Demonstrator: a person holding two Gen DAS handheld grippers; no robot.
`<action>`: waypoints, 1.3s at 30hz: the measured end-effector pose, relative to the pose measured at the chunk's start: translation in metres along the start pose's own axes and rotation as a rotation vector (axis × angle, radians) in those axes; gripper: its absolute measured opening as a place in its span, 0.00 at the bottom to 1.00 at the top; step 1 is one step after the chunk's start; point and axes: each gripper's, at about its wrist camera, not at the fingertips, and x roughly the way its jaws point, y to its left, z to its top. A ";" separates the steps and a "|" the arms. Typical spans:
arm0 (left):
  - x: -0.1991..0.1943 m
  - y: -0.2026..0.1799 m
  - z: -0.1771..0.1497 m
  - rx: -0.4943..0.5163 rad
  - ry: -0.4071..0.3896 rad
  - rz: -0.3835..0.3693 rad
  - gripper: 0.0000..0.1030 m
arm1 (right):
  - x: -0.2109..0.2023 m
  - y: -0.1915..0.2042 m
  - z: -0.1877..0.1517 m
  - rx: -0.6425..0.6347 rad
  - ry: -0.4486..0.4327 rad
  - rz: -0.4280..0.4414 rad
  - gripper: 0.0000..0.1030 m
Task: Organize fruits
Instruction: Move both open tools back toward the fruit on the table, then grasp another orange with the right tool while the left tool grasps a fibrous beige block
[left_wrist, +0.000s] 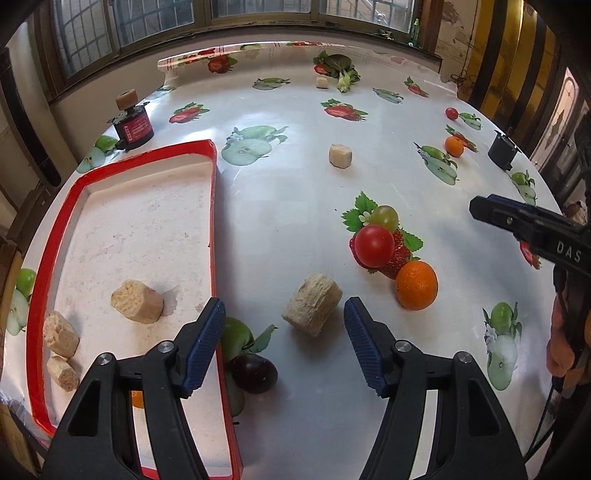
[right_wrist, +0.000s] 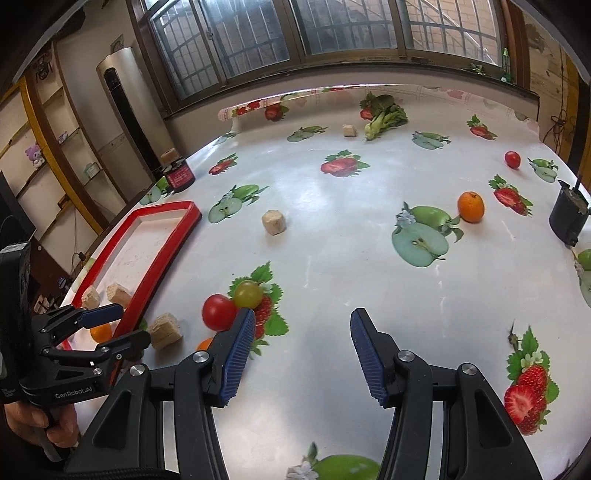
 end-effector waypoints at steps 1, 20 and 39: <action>0.002 -0.002 0.001 0.014 0.003 -0.004 0.64 | 0.000 -0.007 0.002 0.010 -0.005 -0.013 0.54; 0.035 -0.014 0.008 0.066 0.037 -0.067 0.35 | 0.065 -0.151 0.074 0.222 -0.035 -0.226 0.53; -0.013 0.015 0.014 -0.052 -0.071 -0.112 0.35 | 0.029 -0.057 0.038 0.138 -0.030 -0.028 0.33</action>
